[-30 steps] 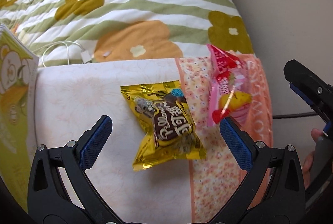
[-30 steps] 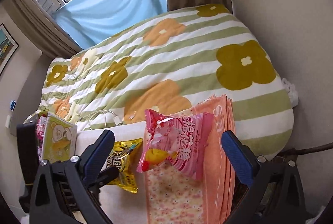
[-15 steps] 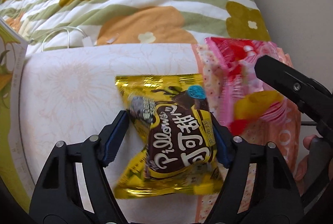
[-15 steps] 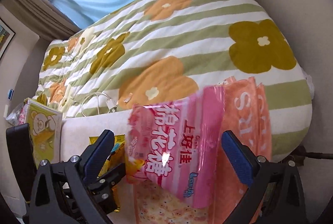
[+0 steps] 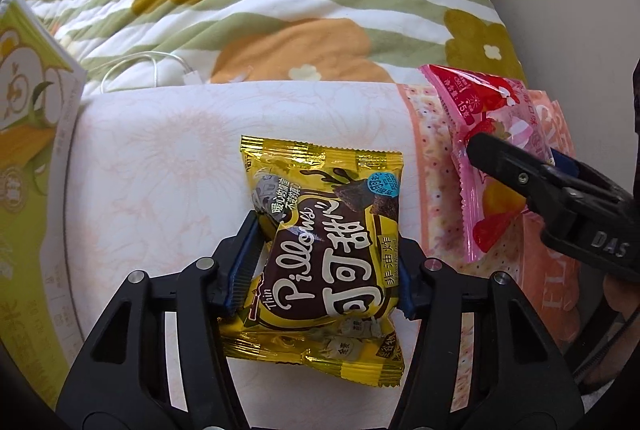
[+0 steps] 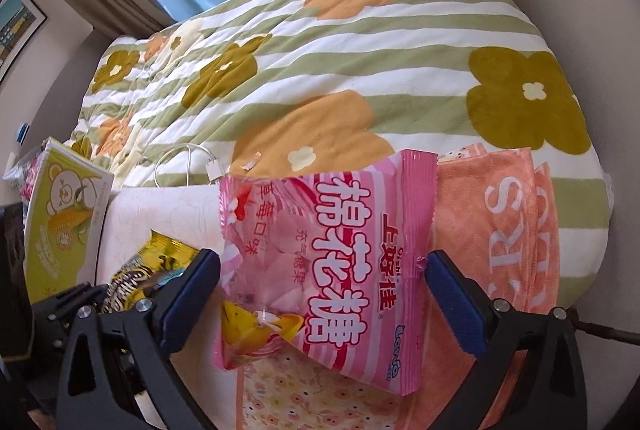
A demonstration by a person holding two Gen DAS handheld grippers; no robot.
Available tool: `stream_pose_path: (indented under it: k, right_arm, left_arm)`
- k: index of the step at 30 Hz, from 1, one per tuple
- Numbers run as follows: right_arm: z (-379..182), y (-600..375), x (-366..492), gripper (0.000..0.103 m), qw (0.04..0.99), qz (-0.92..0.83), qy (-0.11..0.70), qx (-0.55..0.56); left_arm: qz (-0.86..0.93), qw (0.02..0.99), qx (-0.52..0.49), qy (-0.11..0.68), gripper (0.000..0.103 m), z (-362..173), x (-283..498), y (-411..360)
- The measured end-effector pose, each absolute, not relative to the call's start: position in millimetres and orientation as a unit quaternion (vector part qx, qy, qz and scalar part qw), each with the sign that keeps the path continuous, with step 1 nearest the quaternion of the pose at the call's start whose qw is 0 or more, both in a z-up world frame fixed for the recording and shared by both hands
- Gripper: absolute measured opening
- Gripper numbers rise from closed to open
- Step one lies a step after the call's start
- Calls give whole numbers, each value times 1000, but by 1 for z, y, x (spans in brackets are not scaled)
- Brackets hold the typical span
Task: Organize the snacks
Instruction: 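Grasp the yellow Pillows bag with left tool while right tool grasps the pink cotton-candy bag, then carry both bags over the box and open both tools to drop them inside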
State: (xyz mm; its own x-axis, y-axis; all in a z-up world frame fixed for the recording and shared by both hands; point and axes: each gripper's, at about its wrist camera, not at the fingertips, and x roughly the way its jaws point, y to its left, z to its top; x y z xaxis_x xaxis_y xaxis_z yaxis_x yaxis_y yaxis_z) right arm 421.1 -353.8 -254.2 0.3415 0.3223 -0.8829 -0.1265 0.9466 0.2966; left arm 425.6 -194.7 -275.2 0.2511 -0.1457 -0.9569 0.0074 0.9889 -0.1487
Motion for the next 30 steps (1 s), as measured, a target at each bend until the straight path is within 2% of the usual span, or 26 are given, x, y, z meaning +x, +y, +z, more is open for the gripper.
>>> stream_pose_path:
  k: [3, 5, 7, 18, 26, 30]
  right_arm:
    - [-256, -353, 417, 77, 815, 151, 552, 91]
    - [-255, -352, 414, 69, 814, 160, 549, 100]
    - [-253, -350, 411, 66, 816, 160, 547, 100]
    - [-193, -339, 375, 64, 840, 158, 511, 94]
    - [-118, -298, 338, 64, 860, 183, 469, 82]
    - [-93, -262, 323, 64, 869, 201, 446, 70]
  left_arm:
    - [-44, 792, -62, 605, 53, -269, 421, -188]
    - [-44, 795, -64, 602, 53, -264, 417, -186]
    - [-43, 798, -64, 597, 53, -258, 414, -185]
    - [-54, 840, -51, 538, 52, -175, 383, -164]
    - [-40, 883, -55, 464, 52, -83, 349, -103]
    - [-28, 897, -58, 438, 52, -56, 331, -59]
